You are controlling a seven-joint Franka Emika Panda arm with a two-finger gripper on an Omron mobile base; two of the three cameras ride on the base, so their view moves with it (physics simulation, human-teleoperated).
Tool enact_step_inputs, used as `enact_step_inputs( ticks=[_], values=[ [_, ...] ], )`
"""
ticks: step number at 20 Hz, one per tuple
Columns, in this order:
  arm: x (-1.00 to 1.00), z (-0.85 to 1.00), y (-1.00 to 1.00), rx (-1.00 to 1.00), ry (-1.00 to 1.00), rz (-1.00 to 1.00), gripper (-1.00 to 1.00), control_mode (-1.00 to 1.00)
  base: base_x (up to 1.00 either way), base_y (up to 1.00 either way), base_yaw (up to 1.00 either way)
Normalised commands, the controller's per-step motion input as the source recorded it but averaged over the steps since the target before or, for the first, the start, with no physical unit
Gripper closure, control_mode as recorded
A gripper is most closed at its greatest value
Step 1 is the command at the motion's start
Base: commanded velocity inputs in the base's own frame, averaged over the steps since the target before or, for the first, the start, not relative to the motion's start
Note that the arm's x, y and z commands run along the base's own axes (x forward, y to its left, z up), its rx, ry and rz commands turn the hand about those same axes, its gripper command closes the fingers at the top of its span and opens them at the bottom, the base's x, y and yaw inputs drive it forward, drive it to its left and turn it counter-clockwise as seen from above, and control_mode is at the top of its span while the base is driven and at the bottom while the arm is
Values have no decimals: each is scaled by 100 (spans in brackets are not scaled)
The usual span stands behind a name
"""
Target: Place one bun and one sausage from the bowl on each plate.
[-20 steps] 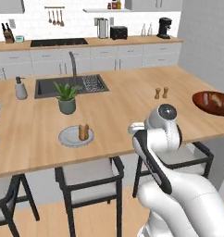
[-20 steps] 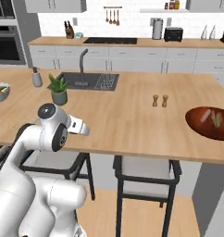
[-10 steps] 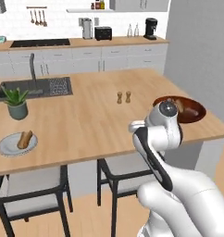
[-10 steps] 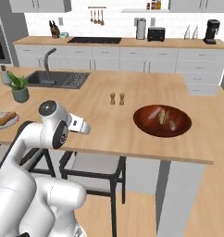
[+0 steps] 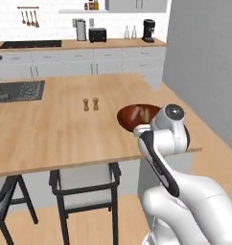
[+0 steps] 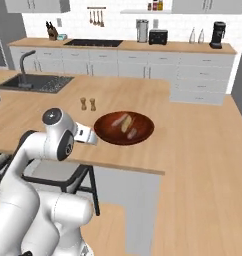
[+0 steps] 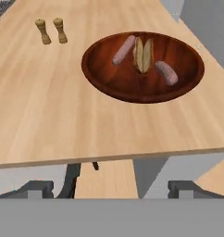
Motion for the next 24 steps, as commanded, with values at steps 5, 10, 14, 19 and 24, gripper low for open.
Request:
enact_step_inputs(
  ticks=[5,10,14,19,24],
  values=[
    [0,0,0,0,0,0,-100,100,67,-91,0],
    [0,0,0,0,0,0,-100,100,72,-30,4],
    [0,0,0,0,0,0,-100,100,67,21,0],
    [7,0,0,0,2,0,-100,-100,41,6,0],
    [83,-36,12,0,47,1,-100,-100,0,0,0]
  ],
)
